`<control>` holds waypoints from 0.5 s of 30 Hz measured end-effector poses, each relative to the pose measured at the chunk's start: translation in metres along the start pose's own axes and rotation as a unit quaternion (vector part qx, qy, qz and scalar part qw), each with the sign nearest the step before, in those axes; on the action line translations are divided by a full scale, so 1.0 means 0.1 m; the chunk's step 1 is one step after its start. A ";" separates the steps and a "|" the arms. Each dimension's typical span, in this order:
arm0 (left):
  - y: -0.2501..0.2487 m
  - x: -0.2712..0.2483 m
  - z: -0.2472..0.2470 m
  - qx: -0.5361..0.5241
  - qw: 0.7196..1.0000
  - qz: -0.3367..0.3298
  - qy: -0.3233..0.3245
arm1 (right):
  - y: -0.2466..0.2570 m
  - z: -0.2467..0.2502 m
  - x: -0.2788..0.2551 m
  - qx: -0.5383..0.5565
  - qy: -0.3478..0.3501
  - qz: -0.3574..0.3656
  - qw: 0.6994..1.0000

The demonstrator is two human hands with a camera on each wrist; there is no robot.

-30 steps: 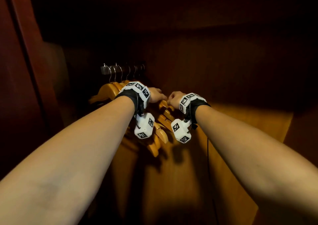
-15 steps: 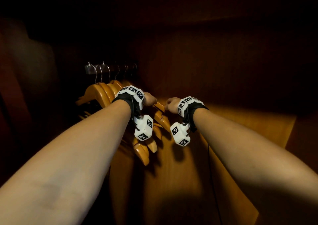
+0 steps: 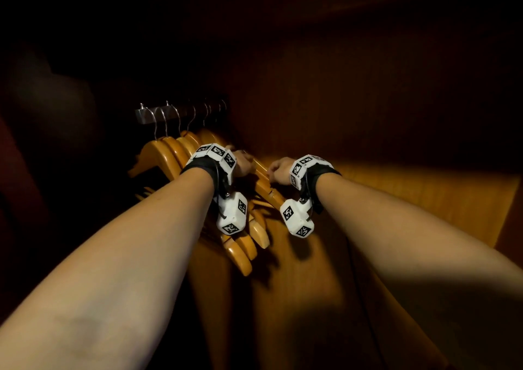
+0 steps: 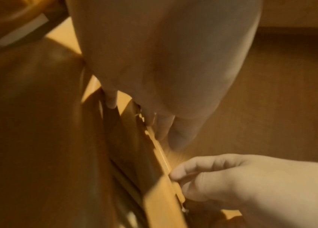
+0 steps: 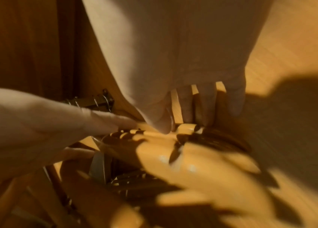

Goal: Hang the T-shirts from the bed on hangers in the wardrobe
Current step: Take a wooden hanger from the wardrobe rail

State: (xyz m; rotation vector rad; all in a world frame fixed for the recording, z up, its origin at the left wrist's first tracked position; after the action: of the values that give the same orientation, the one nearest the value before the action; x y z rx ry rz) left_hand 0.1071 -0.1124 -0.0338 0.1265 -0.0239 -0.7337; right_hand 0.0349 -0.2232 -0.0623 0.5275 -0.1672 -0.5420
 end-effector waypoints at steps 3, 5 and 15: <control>0.08 0.05 -0.04 0.008 1.000 -0.004 0.002 | -0.02 0.01 0.03 -0.005 -0.002 -0.010 1.000; 0.08 0.05 -0.04 0.017 1.000 -0.014 -0.002 | -0.01 -0.01 0.02 -0.019 -0.003 -0.017 1.000; 0.28 0.04 -0.09 -0.117 0.993 0.004 -0.005 | 0.10 -0.18 0.11 -0.049 -0.017 -0.037 0.998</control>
State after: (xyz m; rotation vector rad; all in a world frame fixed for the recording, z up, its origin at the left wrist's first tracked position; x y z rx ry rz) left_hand 0.1293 -0.0942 -0.0390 -0.1005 0.0515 -0.7236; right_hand 0.0535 -0.2137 -0.0722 0.4311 -0.1535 -0.6289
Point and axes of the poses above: each hand's wrist, its own x-axis towards the middle knuckle, its own z-axis out of the back of the hand, y = z × x, the point moved 6 cm from there along x, towards the middle knuckle, and after that the axes turned 2 degrees about x, right-handed, at the moved point
